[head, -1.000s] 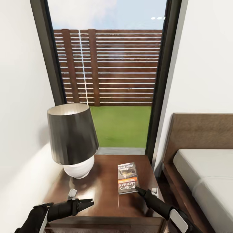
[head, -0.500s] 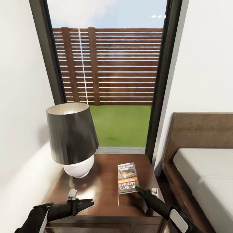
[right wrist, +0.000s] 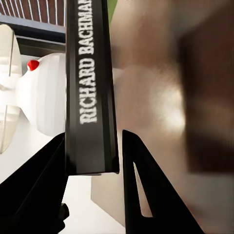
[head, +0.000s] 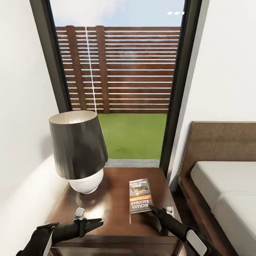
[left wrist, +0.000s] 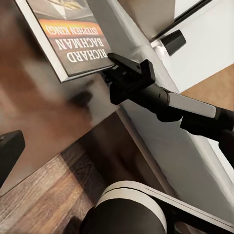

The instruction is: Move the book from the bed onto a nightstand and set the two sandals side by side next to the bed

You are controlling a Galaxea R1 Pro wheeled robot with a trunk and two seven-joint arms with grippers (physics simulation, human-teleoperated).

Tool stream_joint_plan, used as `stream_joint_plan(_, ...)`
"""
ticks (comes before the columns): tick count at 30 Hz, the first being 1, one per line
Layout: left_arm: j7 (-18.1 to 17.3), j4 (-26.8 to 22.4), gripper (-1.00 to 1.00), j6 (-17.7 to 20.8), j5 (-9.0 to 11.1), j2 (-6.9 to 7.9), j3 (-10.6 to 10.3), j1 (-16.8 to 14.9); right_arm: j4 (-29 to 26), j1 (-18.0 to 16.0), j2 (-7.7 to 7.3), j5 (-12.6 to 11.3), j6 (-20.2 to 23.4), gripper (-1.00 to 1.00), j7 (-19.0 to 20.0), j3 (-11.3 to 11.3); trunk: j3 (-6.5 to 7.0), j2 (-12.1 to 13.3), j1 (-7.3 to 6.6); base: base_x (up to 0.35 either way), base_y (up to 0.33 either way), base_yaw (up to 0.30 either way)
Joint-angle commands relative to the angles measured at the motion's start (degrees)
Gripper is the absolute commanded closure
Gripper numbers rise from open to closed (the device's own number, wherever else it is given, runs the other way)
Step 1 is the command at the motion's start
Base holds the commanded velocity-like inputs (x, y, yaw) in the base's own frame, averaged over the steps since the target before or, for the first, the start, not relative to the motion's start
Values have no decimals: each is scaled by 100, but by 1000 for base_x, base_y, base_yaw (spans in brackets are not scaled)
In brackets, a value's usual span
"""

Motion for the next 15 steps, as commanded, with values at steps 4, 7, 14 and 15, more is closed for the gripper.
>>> stream_joint_plan(4, -47, -5, -100, 61, -59, -5, 23, -5, 0, -3, -6, -63, 40, 100, -3, 26, -6, -2, -1, 0, 0, 0)
stream_joint_plan(7, -47, -5, -100, 61, -59, -5, 23, -5, 0, -3, -6, -63, 40, 100, -3, 26, -6, -2, -1, 0, 0, 0)
stream_joint_plan(14, -47, -5, -100, 61, -59, -5, 23, -5, 0, -3, -6, -63, 40, 100, -3, 26, -94, -8, 9, 0, 0, 0)
stream_joint_plan(15, -47, -5, -100, 61, -59, -5, 23, -5, 0, -3, -6, -63, 40, 100, -3, 26, -94, -8, 9, 0, 0, 0)
